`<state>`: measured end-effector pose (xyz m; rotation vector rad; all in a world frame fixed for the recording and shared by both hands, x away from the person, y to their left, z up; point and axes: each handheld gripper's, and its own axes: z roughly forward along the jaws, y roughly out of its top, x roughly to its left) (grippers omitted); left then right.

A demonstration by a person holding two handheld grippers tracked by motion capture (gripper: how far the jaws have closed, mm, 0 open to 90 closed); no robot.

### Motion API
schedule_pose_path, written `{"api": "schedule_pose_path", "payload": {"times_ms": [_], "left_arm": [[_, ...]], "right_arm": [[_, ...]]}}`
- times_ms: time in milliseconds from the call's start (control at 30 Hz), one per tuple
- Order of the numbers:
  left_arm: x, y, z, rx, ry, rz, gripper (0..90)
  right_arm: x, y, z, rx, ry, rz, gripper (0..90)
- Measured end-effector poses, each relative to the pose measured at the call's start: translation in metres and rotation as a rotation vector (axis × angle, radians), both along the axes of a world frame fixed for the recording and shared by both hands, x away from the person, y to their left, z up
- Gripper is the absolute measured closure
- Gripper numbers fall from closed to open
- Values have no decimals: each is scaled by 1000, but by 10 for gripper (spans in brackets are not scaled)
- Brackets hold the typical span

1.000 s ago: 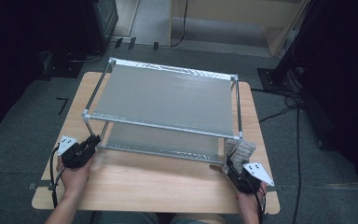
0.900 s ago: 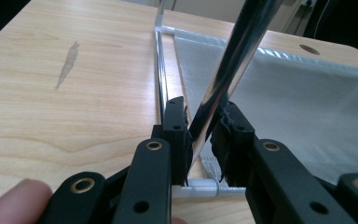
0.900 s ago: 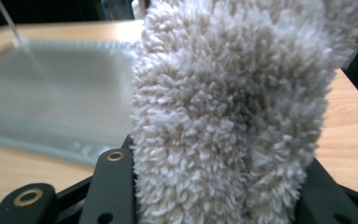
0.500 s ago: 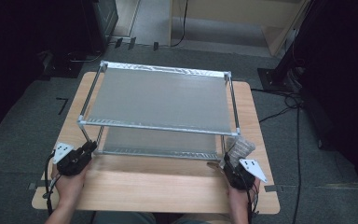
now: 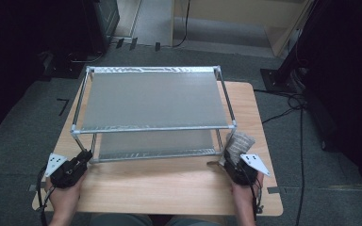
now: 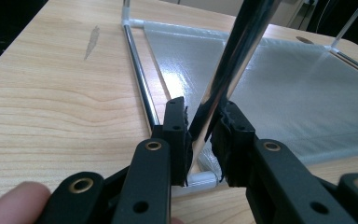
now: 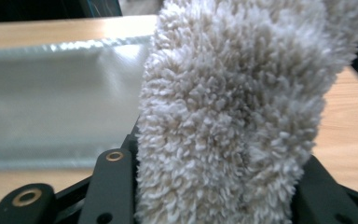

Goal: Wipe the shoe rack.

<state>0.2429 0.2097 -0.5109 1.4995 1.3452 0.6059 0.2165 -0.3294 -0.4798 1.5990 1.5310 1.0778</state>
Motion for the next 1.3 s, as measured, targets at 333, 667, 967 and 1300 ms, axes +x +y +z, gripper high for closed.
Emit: {"api": "schedule_pose_path", "payload": {"times_ms": [333,667,967,1300], "left_arm": [[1,2,-2,-18,0,-5,750],[-1,3,-2,-21,-3,-13,750],[2,4,-3,-23,1,-33,747],[2,5,-3,-28,5,-35,747]], "right_arm": [[-41,-24,1,67,39,283,603],[-34,-8,2,62,-55,323,589],[-17,3,21,48,-212,269,518],[20,9,-7,32,-47,135,402]]}}
